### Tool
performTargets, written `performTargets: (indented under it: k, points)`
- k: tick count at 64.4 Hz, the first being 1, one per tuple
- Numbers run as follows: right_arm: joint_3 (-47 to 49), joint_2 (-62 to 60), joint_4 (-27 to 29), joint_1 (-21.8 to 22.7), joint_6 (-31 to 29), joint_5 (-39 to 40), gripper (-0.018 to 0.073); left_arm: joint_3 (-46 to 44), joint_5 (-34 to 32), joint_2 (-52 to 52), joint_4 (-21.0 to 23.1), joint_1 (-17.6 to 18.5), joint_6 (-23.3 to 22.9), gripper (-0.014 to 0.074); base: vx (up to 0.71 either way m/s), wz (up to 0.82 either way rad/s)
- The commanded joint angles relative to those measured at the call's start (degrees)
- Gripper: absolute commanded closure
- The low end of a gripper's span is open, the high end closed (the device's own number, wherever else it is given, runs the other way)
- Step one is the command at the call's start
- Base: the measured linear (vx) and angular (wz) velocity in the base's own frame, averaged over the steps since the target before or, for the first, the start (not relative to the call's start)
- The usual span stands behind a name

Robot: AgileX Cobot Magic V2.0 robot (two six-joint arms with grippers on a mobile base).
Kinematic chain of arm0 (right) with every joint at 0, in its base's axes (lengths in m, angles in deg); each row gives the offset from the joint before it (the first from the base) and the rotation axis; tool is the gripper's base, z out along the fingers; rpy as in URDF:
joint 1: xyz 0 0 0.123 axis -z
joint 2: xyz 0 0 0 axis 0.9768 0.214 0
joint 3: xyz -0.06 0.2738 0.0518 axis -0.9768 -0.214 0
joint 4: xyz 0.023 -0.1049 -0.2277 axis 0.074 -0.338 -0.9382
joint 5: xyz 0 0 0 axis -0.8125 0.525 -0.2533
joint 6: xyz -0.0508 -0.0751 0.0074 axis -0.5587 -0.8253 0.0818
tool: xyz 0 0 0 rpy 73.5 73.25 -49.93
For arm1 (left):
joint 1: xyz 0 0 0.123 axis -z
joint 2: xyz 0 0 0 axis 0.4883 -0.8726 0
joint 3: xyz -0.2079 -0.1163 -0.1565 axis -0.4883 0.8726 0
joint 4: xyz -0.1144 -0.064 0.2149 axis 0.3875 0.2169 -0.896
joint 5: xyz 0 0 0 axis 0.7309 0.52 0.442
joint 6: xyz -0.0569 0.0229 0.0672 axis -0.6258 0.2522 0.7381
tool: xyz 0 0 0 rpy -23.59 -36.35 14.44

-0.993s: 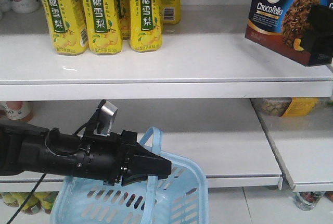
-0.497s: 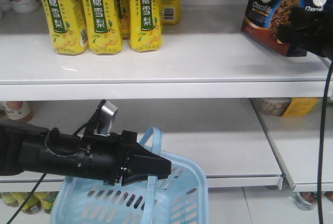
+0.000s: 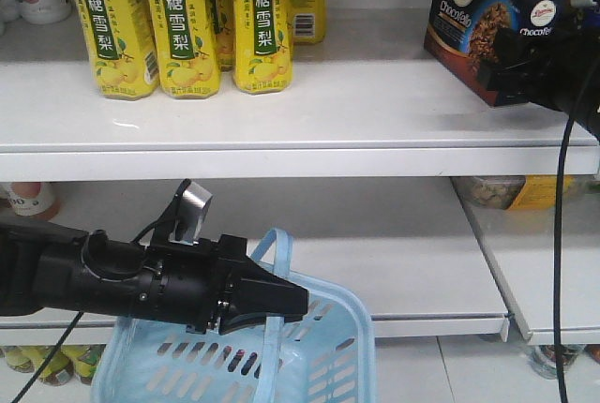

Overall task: Left arm holds basket, right arm returns cookies
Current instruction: 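Set the cookie box on the upper shelf and open the right gripper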

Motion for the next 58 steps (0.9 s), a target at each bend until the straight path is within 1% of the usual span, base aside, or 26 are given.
performTargets:
  k: [1, 9, 18, 28, 41, 45, 49, 52, 58]
  points:
    - [1.89, -1.4, 0.01, -0.13, -0.05, 3.82, 0.0082, -1.97, 3.13, 2.65, 4.68, -0.02, 1.97, 0.0603, 0.0, 0.0]
    - [1.89, -3.0, 0.01, -0.82, 0.16, 3.76, 0.0013, -1.97, 3.13, 2.65, 4.68, -0.02, 1.97, 0.0603, 0.0, 0.0]
    - [1.89, -7.47, 0.01, -0.82, 0.31, 1.34, 0.0007, -1.97, 3.14, 2.65, 4.73, -0.02, 1.97, 0.0603, 0.0, 0.0]
    - [1.89, -14.39, 0.01, -0.82, 0.31, -6.02, 0.0012, -1.97, 3.14, 2.65, 4.73, -0.02, 1.97, 0.0603, 0.0, 0.0]
    - [1.75, -24.45, -0.07, -0.82, 0.31, -18.59, 0.0012, -1.97, 3.14, 2.65, 4.73, -0.02, 1.97, 0.0603, 0.0, 0.0]
    - [1.75, -27.19, -0.17, -0.82, -0.38, -22.63, 0.0012, -1.97, 3.14, 2.65, 4.73, -0.02, 1.97, 0.0603, 0.0, 0.0]
    - [1.46, -30.06, -0.22, -0.82, -2.45, -27.31, 0.0012, -1.97, 3.14, 2.65, 4.73, -0.02, 1.97, 0.0603, 0.0, 0.0]
    - [0.41, -32.29, -0.22, -0.82, -3.19, -28.34, 0.0012, -1.97, 3.14, 2.65, 4.73, -0.02, 1.97, 0.0603, 0.0, 0.0]
    - [-4.14, -38.45, -0.22, -0.82, -3.2, -27.5, 0.0012, -1.97, 3.14, 2.65, 4.73, -0.02, 1.97, 0.0603, 0.0, 0.0]
